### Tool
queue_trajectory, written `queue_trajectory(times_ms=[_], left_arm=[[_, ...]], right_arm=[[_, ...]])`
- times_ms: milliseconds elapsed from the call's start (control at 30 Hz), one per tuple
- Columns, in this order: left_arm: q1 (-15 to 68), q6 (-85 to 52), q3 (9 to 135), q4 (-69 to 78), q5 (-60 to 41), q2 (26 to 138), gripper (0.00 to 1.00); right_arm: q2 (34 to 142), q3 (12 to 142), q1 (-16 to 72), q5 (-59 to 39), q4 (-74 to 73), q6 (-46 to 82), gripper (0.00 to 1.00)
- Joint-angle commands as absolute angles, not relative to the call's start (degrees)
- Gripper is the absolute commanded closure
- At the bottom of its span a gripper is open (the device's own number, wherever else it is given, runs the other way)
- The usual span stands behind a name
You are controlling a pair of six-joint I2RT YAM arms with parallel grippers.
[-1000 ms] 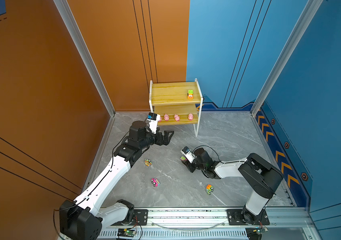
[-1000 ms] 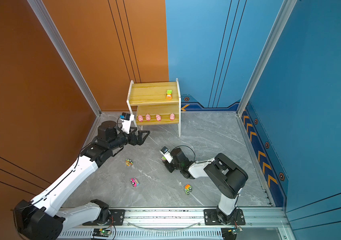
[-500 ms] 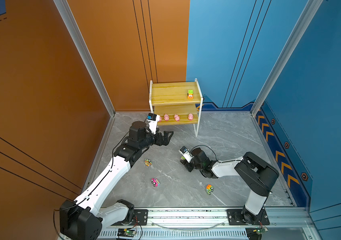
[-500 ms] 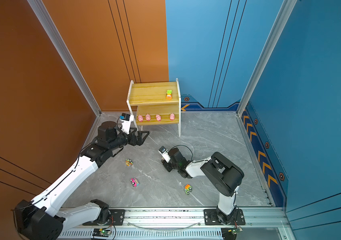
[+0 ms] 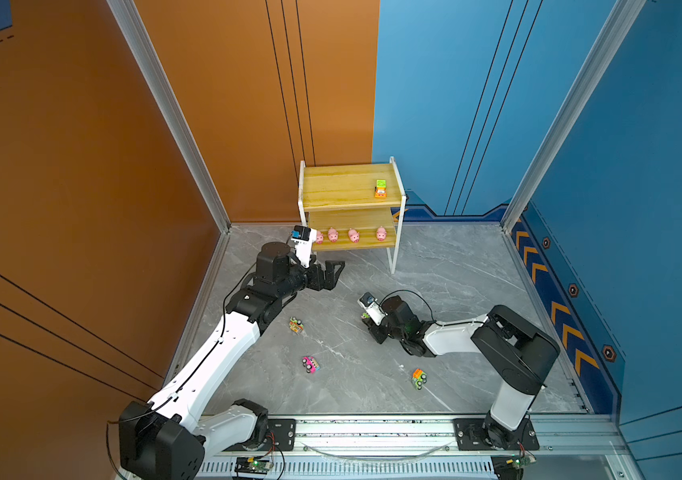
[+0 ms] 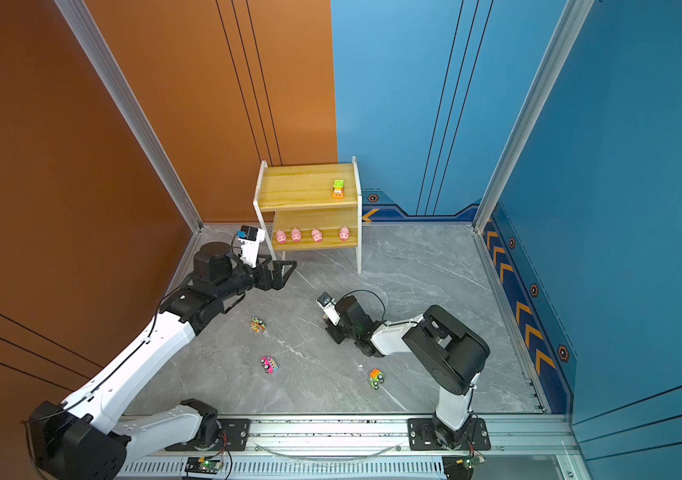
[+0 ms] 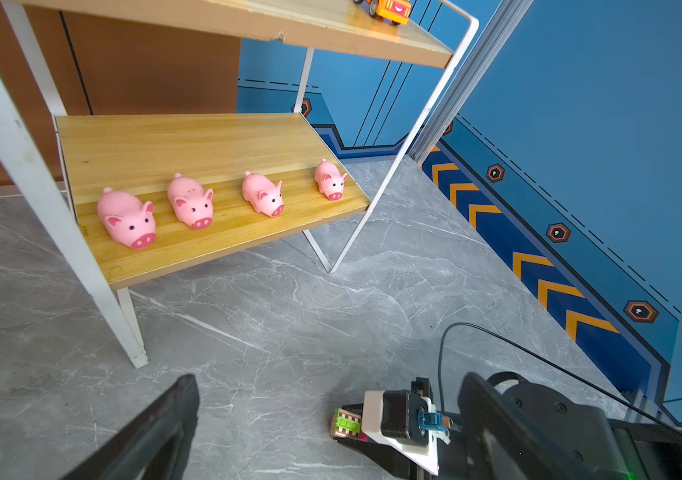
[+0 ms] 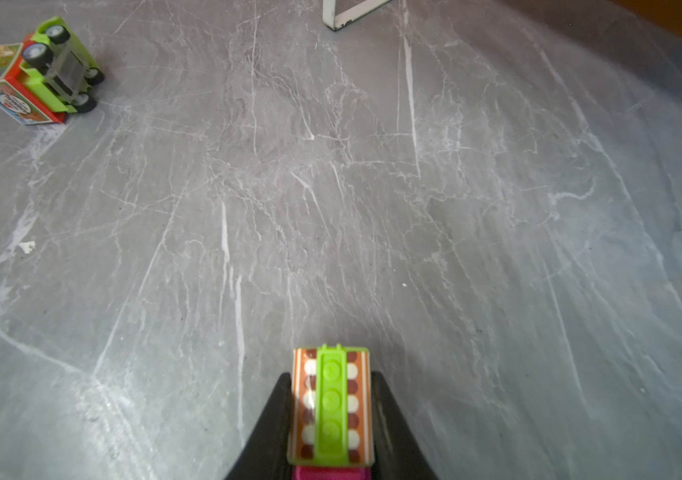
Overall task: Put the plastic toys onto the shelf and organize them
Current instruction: 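Lift the pink-green truck with the right gripper and carry it to the top shelf tier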
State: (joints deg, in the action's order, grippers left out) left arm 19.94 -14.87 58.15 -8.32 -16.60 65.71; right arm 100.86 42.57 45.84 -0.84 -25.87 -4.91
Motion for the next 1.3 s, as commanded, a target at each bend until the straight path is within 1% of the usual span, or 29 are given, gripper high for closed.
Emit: queue_trajectory(times_ms=[0, 200, 333, 467, 600, 767, 967, 1133, 1267], left_arm=[[18.9, -15.5, 57.7, -7.4, -17.6, 64.1, 0.02], [17.3, -15.9, 57.4, -6.8, -17.8, 62.6, 0.02], [16.2, -15.9, 57.2, -6.5, -17.6, 61.3, 0.02], [14.8, -16.3, 56.9, -5.8, -17.7, 60.3, 0.02], [13.6, -16.8, 56.6, -5.0, -18.0, 59.4, 0.02], [12.7, -16.7, 56.4, -4.6, -18.0, 58.2, 0.02], [12.7, -16.5, 56.3, -4.2, -18.1, 58.1, 0.02], [13.5, -16.0, 56.4, -4.3, -17.8, 58.1, 0.02], [14.2, -16.2, 56.5, -4.3, -17.5, 58.4, 0.02]], right_arm=[[96.0, 45.7, 46.9, 2.8, -19.9, -3.2, 0.77], [89.9, 48.9, 49.6, 8.4, -12.8, -2.8, 0.8], [85.7, 52.5, 50.7, 12.6, -6.6, -1.7, 0.8], [82.5, 57.4, 50.9, 13.6, -0.4, -0.5, 0.78], [82.1, 64.5, 50.9, 14.7, 6.0, 1.4, 0.77], [84.8, 76.9, 51.1, 18.8, 13.7, 2.2, 0.76], [92.5, 94.0, 49.9, 25.1, 20.1, 3.3, 0.73], [101.2, 110.1, 47.9, 26.9, 25.3, 3.3, 0.73], [107.5, 121.3, 45.9, 26.2, 28.4, 4.0, 0.73]])
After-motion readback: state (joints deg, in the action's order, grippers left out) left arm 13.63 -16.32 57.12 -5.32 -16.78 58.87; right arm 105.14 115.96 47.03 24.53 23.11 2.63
